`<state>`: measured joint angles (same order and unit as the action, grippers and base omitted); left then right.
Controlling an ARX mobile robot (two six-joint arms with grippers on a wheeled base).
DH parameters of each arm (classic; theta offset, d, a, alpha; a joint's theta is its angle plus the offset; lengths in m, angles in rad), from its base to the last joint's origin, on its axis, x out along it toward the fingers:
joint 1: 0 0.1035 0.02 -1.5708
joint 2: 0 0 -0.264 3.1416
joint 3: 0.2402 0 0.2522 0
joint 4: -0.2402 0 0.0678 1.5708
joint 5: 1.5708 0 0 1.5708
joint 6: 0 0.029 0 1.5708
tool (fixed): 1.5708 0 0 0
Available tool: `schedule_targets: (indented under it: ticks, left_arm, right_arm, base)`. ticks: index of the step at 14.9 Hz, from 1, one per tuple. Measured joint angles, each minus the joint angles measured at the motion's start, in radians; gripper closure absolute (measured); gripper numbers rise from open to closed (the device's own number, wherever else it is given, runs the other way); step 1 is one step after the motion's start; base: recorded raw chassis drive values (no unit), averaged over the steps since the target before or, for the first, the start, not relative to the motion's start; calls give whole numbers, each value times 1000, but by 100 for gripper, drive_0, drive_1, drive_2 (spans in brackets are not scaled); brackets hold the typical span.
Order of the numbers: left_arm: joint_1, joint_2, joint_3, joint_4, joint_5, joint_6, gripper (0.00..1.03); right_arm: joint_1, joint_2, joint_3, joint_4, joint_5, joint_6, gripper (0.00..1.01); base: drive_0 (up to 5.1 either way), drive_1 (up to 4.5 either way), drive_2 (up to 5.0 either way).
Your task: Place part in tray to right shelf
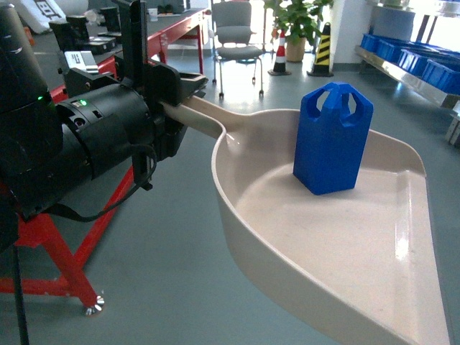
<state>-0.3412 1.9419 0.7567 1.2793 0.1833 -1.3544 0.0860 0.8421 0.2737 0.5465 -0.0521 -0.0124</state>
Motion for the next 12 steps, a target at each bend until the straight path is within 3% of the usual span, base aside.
schedule_targets:
  ticks: [12]
  left_arm:
    - [3, 0, 0, 0, 0, 0, 91]
  right_arm:
    - [0, 0, 0, -2, 0, 0, 3]
  base:
    - [-6, 424, -436]
